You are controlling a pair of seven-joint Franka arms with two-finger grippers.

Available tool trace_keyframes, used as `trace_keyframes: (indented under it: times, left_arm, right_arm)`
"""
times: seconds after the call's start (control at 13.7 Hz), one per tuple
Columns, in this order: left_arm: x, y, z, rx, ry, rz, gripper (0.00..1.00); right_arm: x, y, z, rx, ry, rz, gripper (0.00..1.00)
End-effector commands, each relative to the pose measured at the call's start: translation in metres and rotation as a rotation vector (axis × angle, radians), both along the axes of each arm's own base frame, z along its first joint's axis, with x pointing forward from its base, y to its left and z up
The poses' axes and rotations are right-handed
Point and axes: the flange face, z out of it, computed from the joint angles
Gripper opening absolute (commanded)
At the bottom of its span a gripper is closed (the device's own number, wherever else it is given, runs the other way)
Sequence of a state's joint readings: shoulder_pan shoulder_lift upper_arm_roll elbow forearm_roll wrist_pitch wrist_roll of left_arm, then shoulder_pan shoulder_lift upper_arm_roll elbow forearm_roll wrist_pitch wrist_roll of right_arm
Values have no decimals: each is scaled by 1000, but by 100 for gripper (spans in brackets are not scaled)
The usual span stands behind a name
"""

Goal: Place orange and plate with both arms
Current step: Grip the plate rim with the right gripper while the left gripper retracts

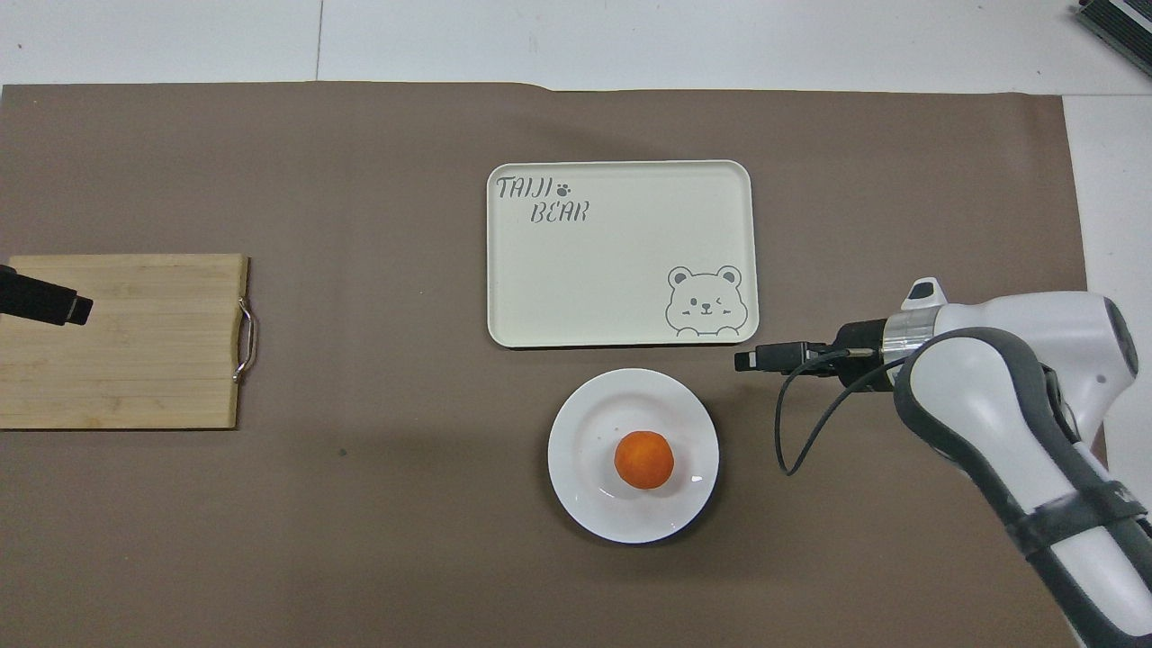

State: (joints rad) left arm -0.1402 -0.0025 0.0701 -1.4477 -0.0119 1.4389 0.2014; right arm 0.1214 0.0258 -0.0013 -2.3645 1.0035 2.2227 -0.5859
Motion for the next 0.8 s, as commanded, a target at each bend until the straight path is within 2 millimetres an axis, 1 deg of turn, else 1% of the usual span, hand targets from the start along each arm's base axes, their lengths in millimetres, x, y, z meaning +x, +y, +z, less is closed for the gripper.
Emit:
trace_keyframes:
  times: [0.0,0.07,0.22,0.36,0.44,0.58,0.66,0.73]
  left_arm:
    - [-11,2,2,20,5,17,100]
    - [-10,1,1,19,2,16,100]
    - [-12,11,4,12,1,28,100]
    - [-13,11,4,11,4,24,100]
    - [-12,13,5,10,2,27,100]
    - [-10,12,4,3,4,29,100]
    - [-8,12,0,2,18,29,100]
    - [-8,12,0,-1,21,29,100]
  right_arm:
    - [-20,2,-12,15,-21,2,100]
    - [-24,5,-14,15,-15,9,100]
    - [-34,5,-21,21,5,3,100]
    - [-40,8,-26,41,23,-13,100]
    - [-43,15,-28,45,28,-7,100]
    - [-53,17,-36,62,56,-29,100]
    - [-59,20,-40,66,69,-29,100]
    - [-61,21,-39,67,68,-25,100]
